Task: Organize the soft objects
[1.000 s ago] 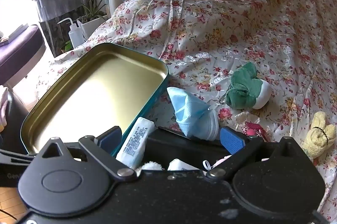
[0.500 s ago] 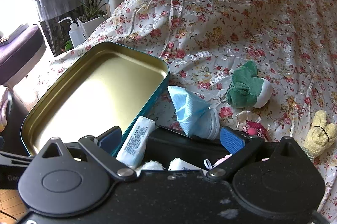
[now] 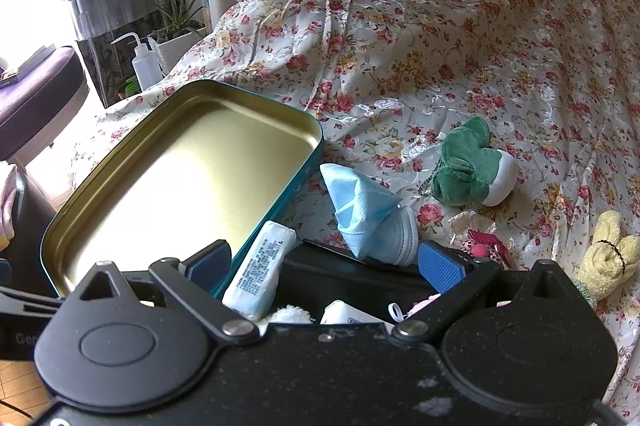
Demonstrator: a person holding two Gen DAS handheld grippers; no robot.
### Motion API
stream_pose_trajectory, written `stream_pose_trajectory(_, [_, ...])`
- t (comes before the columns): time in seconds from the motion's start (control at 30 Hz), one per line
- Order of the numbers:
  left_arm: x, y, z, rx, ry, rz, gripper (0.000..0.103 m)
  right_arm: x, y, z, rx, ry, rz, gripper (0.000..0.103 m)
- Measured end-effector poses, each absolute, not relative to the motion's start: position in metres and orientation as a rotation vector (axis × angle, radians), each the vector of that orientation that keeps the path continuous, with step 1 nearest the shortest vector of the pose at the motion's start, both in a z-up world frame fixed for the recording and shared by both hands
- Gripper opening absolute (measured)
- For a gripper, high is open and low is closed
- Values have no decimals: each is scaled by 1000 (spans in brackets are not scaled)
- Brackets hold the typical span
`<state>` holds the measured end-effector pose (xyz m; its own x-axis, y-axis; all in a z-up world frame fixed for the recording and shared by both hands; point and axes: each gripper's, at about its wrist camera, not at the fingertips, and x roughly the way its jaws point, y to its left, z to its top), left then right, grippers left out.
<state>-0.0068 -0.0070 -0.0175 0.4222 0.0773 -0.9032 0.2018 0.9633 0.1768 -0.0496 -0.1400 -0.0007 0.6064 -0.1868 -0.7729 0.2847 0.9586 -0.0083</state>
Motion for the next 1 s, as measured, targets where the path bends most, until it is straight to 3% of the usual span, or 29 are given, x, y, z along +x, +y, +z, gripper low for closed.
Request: stream_pose_trajectory(1.0, [-7, -4, -19, 272, 1138, -82, 97, -49, -138, 0, 119, 877, -272, 100])
